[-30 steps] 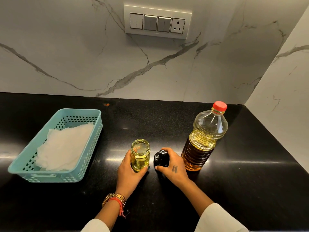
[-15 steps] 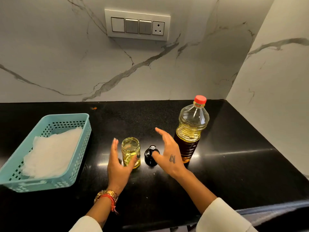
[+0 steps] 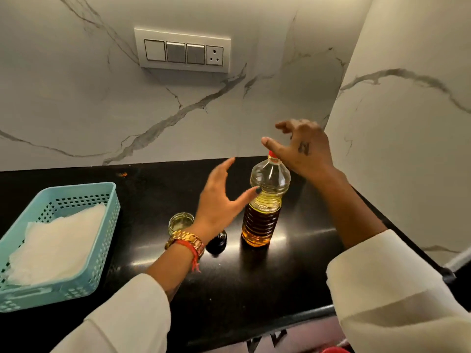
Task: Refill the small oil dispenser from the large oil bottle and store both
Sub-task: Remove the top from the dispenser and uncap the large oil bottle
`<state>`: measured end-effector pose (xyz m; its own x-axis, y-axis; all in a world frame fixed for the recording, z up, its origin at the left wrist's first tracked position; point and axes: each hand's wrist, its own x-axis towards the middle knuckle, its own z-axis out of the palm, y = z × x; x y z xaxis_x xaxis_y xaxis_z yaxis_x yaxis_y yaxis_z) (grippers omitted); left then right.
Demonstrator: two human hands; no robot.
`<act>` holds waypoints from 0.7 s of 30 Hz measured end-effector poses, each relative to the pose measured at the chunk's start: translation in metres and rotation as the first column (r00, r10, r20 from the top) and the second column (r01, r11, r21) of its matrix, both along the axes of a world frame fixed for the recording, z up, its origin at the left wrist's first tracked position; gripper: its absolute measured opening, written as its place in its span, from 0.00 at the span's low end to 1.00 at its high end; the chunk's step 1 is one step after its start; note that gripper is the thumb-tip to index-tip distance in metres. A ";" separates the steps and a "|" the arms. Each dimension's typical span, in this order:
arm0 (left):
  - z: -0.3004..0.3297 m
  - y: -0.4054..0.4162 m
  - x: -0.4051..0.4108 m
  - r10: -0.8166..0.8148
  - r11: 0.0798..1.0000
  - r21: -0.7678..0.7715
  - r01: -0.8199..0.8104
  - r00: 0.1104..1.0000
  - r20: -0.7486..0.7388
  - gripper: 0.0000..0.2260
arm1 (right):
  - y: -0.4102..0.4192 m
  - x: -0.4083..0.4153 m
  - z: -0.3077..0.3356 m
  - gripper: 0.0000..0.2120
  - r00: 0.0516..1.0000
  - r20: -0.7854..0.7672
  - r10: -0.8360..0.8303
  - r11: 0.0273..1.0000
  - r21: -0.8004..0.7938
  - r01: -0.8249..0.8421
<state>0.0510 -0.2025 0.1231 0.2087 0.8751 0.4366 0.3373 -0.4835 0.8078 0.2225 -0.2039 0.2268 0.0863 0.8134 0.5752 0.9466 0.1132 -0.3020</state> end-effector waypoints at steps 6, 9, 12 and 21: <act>0.006 0.009 0.048 -0.035 0.995 -0.092 0.027 0.997 -0.076 0.36 | 0.007 0.010 0.000 0.17 0.991 -0.005 0.135 0.974 -0.183 -0.134; 0.004 0.012 0.057 -0.035 0.994 -0.102 0.032 0.999 -0.035 0.32 | 0.012 0.013 0.004 0.16 0.980 0.033 0.195 0.953 -0.241 -0.181; 0.000 0.013 0.058 -0.024 0.995 -0.096 0.023 1.000 -0.009 0.31 | 0.015 0.018 0.010 0.14 0.946 0.093 0.309 0.914 -0.305 -0.268; -0.004 0.011 0.055 -0.047 0.990 -0.133 0.050 0.998 0.031 0.33 | 0.020 0.037 0.014 0.21 0.797 -0.007 0.605 0.727 -0.404 -0.555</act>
